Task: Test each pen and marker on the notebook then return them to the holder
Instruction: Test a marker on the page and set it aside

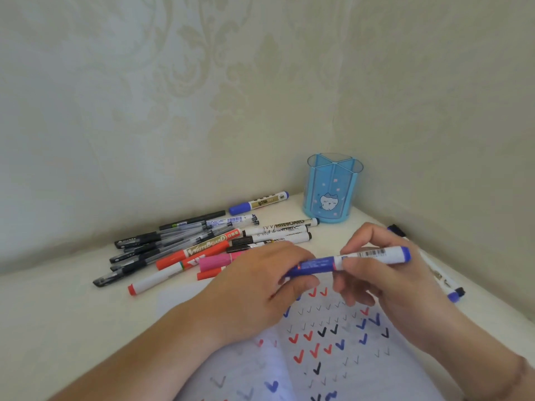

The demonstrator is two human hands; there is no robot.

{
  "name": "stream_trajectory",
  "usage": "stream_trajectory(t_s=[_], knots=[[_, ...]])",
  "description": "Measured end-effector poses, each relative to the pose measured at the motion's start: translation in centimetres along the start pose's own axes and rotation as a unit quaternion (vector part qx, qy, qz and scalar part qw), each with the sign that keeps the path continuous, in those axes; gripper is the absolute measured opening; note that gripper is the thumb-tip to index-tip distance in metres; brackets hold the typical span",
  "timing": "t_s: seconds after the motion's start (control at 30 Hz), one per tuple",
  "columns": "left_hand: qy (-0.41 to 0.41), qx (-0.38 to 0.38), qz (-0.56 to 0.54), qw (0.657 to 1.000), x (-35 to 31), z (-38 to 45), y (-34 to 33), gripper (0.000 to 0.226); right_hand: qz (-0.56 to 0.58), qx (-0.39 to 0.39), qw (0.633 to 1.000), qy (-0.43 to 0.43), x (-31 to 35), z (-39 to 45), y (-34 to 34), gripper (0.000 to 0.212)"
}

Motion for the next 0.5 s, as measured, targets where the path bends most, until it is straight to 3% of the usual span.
stream_trajectory(t_s=[0.2, 0.3, 0.5], knots=[[-0.019, 0.037, 0.031, 0.999, -0.36, -0.32, 0.11, 0.031, -0.019, 0.026, 0.999, 0.005, -0.66, -0.36, -0.75, 0.027], [-0.037, 0.029, 0.011, 0.999, -0.44, -0.2, 0.56, 0.033, -0.006, 0.056, 0.998, 0.021, -0.43, -0.43, -0.8, 0.037], [-0.042, 0.036, -0.039, 0.998, -1.0, -0.22, 0.75, 0.035, 0.001, 0.086, 0.996, 0.031, -0.01, -0.52, -0.73, 0.036]])
Point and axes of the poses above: each hand's wrist, its own z-axis towards the middle knuckle, its own y-axis out of the back of the hand, x = y × z, the point moved 2 cm from there along z, towards the middle knuckle, and after that the axes turned 6 degrees about z, right-handed, at the moved point
